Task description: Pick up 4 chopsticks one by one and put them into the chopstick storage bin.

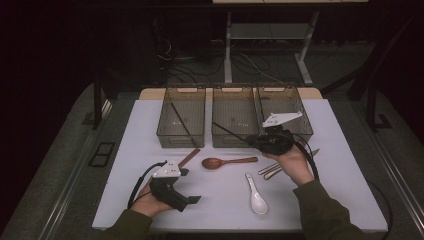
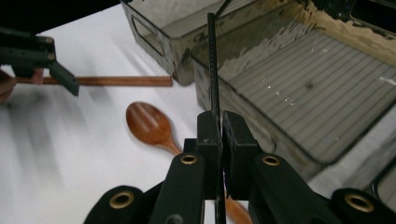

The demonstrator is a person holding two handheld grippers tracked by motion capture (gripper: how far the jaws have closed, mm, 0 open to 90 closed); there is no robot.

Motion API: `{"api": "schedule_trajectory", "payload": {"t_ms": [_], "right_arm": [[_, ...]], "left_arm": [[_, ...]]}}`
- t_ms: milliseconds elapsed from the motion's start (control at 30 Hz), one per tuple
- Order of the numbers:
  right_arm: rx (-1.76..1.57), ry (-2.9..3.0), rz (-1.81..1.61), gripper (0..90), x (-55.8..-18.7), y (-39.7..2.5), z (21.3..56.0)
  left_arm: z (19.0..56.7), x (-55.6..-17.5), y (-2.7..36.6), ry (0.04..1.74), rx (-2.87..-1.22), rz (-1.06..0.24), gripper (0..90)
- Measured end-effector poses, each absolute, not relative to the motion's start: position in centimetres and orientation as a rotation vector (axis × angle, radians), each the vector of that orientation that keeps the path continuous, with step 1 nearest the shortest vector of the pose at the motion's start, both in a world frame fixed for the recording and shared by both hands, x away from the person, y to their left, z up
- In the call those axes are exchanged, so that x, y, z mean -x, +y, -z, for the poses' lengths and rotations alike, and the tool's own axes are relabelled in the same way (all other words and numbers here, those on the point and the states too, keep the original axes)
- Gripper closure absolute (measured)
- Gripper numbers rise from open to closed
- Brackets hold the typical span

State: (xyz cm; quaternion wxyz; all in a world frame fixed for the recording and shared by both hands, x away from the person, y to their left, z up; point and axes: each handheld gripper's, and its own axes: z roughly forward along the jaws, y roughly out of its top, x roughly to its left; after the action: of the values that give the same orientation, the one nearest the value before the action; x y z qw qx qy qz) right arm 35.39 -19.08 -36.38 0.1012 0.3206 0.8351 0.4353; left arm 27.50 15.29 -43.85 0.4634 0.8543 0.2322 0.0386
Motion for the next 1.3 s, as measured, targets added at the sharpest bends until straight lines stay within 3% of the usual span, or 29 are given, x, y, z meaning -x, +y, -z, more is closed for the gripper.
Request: {"api": "schedule_trajectory", "payload": {"t_ms": [800,1300], "right_arm": [[-0.967,2.450,-1.247,86.4,-40.9,-11.6,32.7],[-1.038,2.469,-1.141,86.2,-45.1,-6.1,33.7]], "left_arm": [[43.8,-27.4,15.3,0.570,-2.095,-0.091,0.0],[43.8,-27.4,15.2,0.564,-2.087,-0.084,0.0]]}}
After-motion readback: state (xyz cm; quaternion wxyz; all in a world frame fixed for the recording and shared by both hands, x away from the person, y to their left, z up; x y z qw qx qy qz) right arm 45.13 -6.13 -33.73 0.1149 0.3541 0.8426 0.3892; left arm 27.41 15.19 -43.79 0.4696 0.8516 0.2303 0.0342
